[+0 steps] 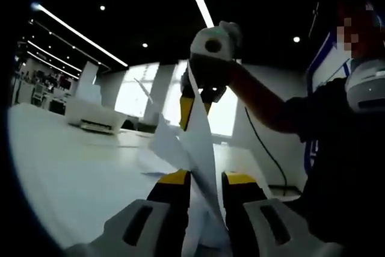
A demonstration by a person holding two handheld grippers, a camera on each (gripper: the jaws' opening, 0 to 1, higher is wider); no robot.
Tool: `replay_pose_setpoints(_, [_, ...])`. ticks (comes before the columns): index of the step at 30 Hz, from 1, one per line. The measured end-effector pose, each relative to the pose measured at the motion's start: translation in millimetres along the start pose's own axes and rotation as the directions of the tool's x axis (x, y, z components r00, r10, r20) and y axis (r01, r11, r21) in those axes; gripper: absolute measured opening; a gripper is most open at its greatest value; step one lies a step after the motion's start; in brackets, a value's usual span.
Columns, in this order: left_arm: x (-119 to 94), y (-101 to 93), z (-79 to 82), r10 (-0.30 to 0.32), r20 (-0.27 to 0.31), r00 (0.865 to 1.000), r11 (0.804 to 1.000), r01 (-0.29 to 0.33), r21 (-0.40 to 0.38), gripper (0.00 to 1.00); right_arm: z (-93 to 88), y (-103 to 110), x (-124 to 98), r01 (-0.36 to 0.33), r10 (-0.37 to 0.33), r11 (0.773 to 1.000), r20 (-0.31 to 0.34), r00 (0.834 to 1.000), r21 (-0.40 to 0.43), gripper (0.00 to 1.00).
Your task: Organize the stack of printing papers by aligning and flattening the scattered papers on the table
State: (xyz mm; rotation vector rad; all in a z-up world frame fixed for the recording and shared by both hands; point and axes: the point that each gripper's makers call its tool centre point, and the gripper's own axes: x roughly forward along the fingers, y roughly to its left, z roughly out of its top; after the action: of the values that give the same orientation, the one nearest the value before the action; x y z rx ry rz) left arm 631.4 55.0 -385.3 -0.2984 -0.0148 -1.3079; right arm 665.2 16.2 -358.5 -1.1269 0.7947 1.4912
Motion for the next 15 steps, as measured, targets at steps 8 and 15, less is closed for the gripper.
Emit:
replay_pose_setpoints(8, [0.1, 4.6, -4.1, 0.013, -0.023, 1.000, 1.000, -0.013, 0.026, 0.23, 1.1, 0.9, 2.7, -0.006, 0.006, 1.000, 0.005, 1.000, 0.003, 0.00])
replay_pose_setpoints(15, [-1.1, 6.9, -5.7, 0.027, -0.032, 0.999, 0.999, -0.026, 0.043, 0.17, 3.0, 1.1, 3.5, -0.007, 0.007, 1.000, 0.006, 1.000, 0.006, 0.00])
